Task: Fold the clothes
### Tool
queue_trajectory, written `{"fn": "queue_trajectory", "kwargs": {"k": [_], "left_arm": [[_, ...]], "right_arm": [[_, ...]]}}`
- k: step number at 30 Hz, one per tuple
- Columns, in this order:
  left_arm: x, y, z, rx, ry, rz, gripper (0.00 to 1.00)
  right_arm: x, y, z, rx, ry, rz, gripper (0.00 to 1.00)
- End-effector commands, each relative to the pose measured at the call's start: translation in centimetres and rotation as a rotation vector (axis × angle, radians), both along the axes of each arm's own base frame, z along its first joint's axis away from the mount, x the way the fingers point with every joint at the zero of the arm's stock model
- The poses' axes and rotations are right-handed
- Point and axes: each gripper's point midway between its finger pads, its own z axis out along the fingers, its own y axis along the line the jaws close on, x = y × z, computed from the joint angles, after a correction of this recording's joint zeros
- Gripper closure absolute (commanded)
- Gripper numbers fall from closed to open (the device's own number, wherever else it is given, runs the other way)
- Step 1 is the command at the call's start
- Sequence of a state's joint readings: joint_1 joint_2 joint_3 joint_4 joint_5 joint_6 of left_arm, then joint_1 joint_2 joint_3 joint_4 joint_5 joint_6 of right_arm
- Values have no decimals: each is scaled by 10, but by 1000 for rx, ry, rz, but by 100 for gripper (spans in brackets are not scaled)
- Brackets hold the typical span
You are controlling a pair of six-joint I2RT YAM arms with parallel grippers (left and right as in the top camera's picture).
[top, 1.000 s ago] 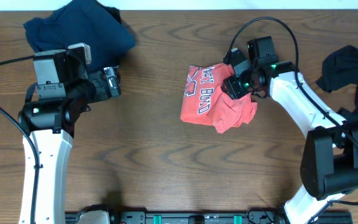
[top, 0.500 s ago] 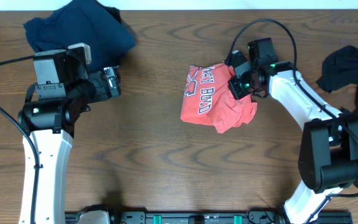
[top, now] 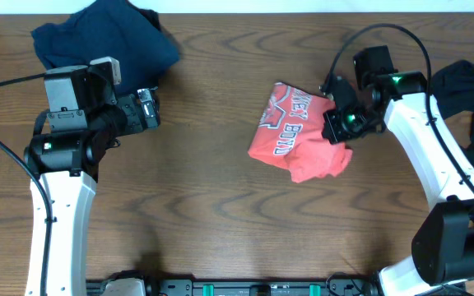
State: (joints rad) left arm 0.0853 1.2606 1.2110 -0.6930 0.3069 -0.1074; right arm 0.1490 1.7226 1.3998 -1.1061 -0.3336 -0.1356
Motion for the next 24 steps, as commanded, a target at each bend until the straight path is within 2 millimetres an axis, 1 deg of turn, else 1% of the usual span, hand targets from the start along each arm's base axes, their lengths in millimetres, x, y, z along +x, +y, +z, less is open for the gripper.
{"fn": "queue_trajectory", "kwargs": {"k": [1,3,5,8,10,13,14,16,19,21,22,24], "left_arm": [[3,4,3,17,-8,8,2],[3,4,3,25,-10,-1,2],[3,4,3,28,-10,-4,2],[3,4,3,29,-10,-5,2],[3,4,3,29,-10,-5,2],[3,4,3,29,-10,-6,2],[3,4,3,29,-10,-6,2],[3,4,3,29,-10,-6,2],[3,4,1,31,-5,-10,2],[4,4,-1,41,1,-21,2],[3,4,-3,43,6,-24,2],[4,3,-5,42,14,-31,2]], "right_arm": [[-21,-4,-20,-4,130,-66,99],[-32,-8,-35,-23,185,-97,99],[-42,-13,-53,-47,235,-140,96],[-59,-17,-72,-58,290,-160,95],[-69,-21,-80,-66,322,-169,94],[-74,-24,-83,-69,339,-176,94],[-73,-24,-82,-68,335,-176,93],[-67,-22,-78,-56,314,-167,89],[-57,-14,-62,-15,277,-135,74],[-48,-10,-47,13,242,-109,62],[-42,-8,-36,24,215,-100,55],[-33,-7,-21,31,172,-97,46]]}}
